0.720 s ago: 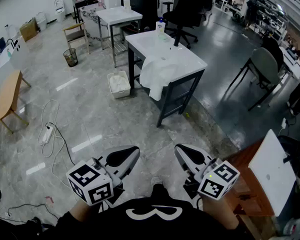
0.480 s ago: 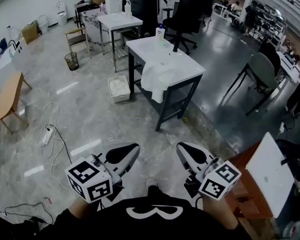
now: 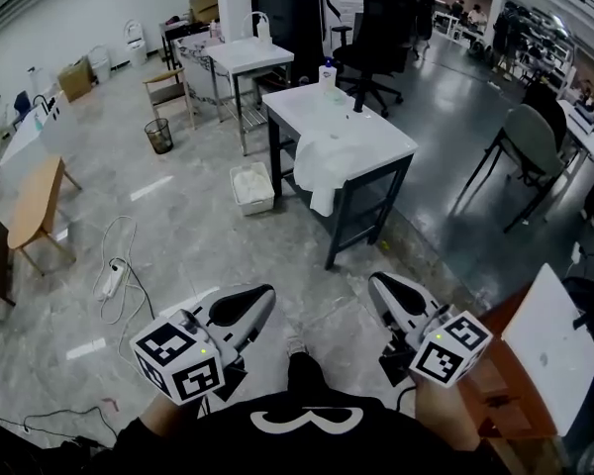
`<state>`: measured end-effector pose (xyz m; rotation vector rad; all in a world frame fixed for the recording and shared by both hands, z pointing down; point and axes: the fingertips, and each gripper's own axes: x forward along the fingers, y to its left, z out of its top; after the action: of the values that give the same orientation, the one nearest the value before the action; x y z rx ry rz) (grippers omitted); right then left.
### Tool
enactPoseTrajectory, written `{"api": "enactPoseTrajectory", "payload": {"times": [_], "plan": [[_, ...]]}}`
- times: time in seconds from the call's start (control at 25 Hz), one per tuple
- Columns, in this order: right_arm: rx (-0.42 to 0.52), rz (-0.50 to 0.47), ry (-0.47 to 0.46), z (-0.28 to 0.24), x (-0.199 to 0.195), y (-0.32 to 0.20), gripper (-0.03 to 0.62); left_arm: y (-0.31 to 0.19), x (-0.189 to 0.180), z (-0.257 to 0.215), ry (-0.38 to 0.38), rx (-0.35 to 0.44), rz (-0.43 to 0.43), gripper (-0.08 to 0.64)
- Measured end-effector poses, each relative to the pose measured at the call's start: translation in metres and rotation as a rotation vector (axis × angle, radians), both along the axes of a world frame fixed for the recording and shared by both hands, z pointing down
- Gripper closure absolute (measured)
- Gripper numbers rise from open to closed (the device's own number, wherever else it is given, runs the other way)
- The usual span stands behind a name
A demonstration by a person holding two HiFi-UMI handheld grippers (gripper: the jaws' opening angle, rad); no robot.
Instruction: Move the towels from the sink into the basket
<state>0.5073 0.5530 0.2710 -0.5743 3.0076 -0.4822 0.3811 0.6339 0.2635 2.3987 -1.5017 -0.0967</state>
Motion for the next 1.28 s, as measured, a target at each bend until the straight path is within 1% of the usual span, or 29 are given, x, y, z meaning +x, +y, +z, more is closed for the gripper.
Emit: {"api": "enactPoseTrajectory", "payload": {"times": [0.12,0.24,0.36,0.44,0.56,0.6,0.68,0.8,0.92,1.08,1.28], "plan": [[0.025,-0.031,0.012,0.000,-0.004,-0.006,0.588,-0.006,-0.010,0.000,-0.009,-0.006,-0.021,0.554],[0.050,-0.016,0.024,0.000,-0.008,-0.025,0.578,-0.020,-0.019,0.000,-0.008,-0.010,-0.034,0.554],[0.055,-0.024,0.032,0.002,-0.017,-0.045,0.518,-0.040,-0.028,0.001,-0.009,-0.020,-0.039,0.554],[0.058,-0.027,0.042,0.005,-0.026,-0.062,0.495,-0.059,-0.035,0.002,-0.010,-0.025,-0.041,0.554],[0.059,-0.020,0.057,0.010,-0.038,-0.099,0.432,-0.094,-0.049,0.006,-0.002,-0.035,-0.048,0.554],[0.058,-0.013,0.059,0.011,-0.042,-0.113,0.420,-0.107,-0.055,0.009,0.004,-0.040,-0.053,0.554],[0.051,0.005,0.067,0.016,-0.049,-0.144,0.413,-0.134,-0.065,0.015,0.016,-0.052,-0.062,0.554],[0.032,0.020,0.089,0.028,-0.062,-0.192,0.385,-0.179,-0.080,0.028,0.034,-0.080,-0.069,0.554],[0.009,0.014,0.114,0.040,-0.078,-0.237,0.356,-0.226,-0.094,0.041,0.056,-0.115,-0.073,0.554],[-0.017,-0.001,0.135,0.055,-0.097,-0.288,0.336,-0.282,-0.107,0.055,0.076,-0.150,-0.072,0.554],[-0.006,-0.021,0.174,0.062,-0.109,-0.340,0.319,-0.338,-0.117,0.056,0.075,-0.163,-0.081,0.554]]}}
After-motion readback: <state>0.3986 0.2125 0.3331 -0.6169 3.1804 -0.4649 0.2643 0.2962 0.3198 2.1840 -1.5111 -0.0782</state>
